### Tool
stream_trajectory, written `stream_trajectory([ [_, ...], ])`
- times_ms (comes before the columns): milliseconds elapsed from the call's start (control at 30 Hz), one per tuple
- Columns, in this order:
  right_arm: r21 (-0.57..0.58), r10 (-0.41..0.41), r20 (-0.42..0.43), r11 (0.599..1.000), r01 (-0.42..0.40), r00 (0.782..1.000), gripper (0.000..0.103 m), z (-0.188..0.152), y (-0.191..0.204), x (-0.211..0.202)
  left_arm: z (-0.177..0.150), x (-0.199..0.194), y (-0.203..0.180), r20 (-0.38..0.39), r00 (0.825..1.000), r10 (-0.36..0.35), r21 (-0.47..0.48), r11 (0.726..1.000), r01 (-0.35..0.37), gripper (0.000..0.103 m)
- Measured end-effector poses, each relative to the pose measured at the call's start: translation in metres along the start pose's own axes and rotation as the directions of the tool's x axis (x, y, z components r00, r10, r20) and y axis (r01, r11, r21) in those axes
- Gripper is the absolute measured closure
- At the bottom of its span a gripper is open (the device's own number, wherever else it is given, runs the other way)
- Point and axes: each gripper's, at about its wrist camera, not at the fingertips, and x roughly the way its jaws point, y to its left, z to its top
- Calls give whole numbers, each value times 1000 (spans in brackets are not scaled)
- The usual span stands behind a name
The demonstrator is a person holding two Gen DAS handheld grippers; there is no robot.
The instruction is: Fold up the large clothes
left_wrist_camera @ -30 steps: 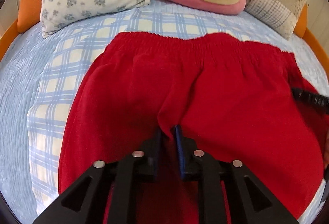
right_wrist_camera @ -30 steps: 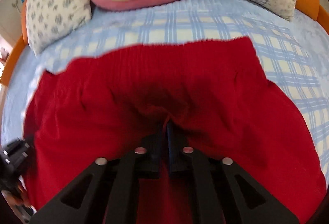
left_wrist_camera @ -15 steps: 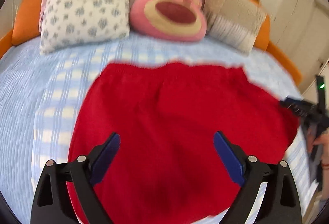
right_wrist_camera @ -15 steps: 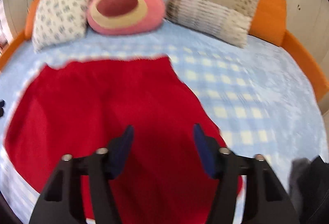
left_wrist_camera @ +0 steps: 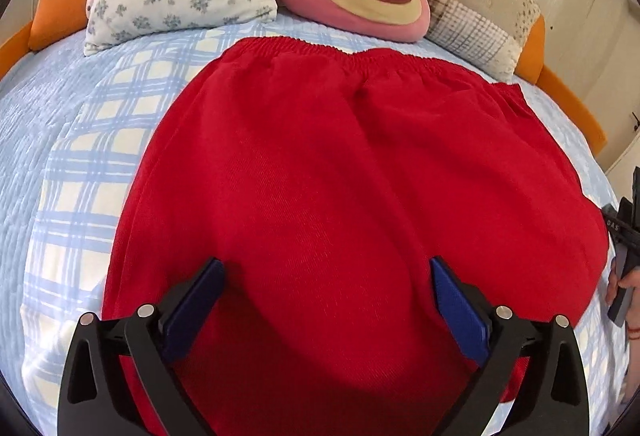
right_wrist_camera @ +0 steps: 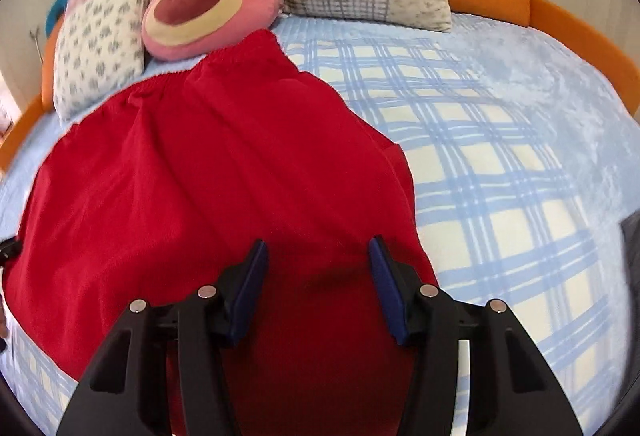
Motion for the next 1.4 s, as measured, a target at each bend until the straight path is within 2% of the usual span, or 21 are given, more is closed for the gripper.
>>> stream_trajectory([
  [100, -14, -42, 14, 999, 42, 999, 49, 2, 8, -4, 2, 1, -4, 14, 999, 38, 14, 999, -38, 2],
  [200, -19, -77, 21, 997, 78, 997, 48, 7, 14, -18, 10, -10, -8, -9, 997, 72, -5, 997, -72, 2],
  [233, -22, -79, 34, 997, 80, 996, 40, 7, 19, -28, 11, -20, -11, -8, 998, 58, -22, 998, -58, 2],
  [267, -26, -72, 47, 997, 73, 996, 26, 6, 22, -37, 10, -30, -13, 2, 999, 36, -34, 999, -36, 2],
  [333, -63, -58, 109, 996, 65, 992, 16, -2, 41, -68, 2, -53, -20, 40, 999, 21, -40, 999, -20, 2],
  [367, -93, -50, 139, 994, 64, 989, 16, -8, 52, -82, -3, -61, -24, 58, 998, 18, -32, 999, -16, 2],
  [500, -192, -33, 181, 979, 68, 983, 15, -28, 90, -106, -30, -74, -43, 124, 990, 74, 35, 996, -79, 2],
  [567, -215, -40, 169, 974, 76, 985, 15, -35, 101, -103, -38, -61, -43, 71, 997, 32, 19, 999, -33, 2],
  [633, -231, -52, 125, 970, 80, 991, 16, -41, 108, -88, -45, -44, -35, 11, 1000, -5, -48, 999, 5, 2],
  [700, -216, -60, 64, 974, 73, 996, 15, -47, 107, -68, -47, -43, -33, 37, 999, -20, -57, 998, 22, 2],
  [767, -195, -49, 20, 979, 52, 999, 13, -52, 104, -51, -45, -41, -32, 27, 999, -25, -64, 998, 27, 2],
  [900, -198, -82, 54, 976, 91, 995, 11, -55, 110, -47, -47, -37, -31, 42, 999, -28, -92, 995, 32, 2],
  [1000, -169, -57, 58, 983, 66, 997, 11, -53, 106, -56, -49, -38, -32, 52, 999, -16, -103, 994, 21, 2],
  [1200, -144, -81, 97, 985, 95, 992, 12, -55, 91, -72, -58, -52, -24, 23, 999, -49, -169, 984, 52, 2],
  [1300, -95, -112, 131, 988, 125, 985, 12, -57, 80, -75, -69, -62, -12, 44, 993, -111, -247, 962, 119, 2],
  [1333, -70, -115, 128, 990, 125, 985, 11, -58, 74, -72, -75, -64, -3, 67, 987, -144, -289, 944, 157, 2],
  [1400, 3, -74, 40, 997, 74, 996, 11, -60, 57, -50, -82, -64, 7, 96, 977, -189, -335, 918, 210, 2],
])
